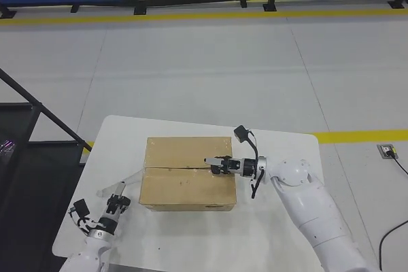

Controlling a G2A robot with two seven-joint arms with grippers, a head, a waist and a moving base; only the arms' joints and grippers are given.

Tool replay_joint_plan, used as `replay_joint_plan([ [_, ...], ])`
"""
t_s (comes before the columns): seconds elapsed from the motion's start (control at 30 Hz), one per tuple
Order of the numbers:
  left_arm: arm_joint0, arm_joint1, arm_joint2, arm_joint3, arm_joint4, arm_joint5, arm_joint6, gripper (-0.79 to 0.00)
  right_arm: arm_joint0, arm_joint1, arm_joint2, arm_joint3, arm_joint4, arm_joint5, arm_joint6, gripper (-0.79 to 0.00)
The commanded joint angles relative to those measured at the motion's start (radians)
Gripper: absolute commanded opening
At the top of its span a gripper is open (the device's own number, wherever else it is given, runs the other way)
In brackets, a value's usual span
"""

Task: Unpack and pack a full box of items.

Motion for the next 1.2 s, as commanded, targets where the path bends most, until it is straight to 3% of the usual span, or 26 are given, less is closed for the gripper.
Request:
replay_joint_plan([
  [0.0, -0.030, -0.006, 0.012, 0.030, -0.033, 0.011, -0.006, 0.000, 0.000, 0.000, 0.000, 0.000, 0.000, 0.000, 0.000, 0.000],
  [0.27, -0.155, -0.034, 0.056, 0.142, -0.157, 0.030, 0.011, 0.000, 0.000, 0.000, 0.000, 0.000, 0.000, 0.000, 0.000, 0.000],
  [0.43, -0.188, -0.045, 0.054, 0.168, -0.177, -0.038, 0.041, 0.000, 0.000, 0.000, 0.000, 0.000, 0.000, 0.000, 0.000, 0.000],
  [0.7, -0.109, -0.038, -0.045, 0.020, -0.093, -0.139, 0.133, 0.000, 0.000, 0.000, 0.000, 0.000, 0.000, 0.000, 0.000, 0.000],
  [0.93, -0.033, -0.033, -0.109, -0.157, 0.027, -0.118, 0.182, 0.000, -0.037, 0.010, 0.014, -0.068, -0.013, 0.027, -0.059, 0.000],
  [1.17, -0.027, -0.034, -0.131, -0.226, 0.115, -0.079, 0.177, 0.000, -0.073, 0.028, 0.054, -0.139, -0.020, 0.057, -0.090, 0.000],
])
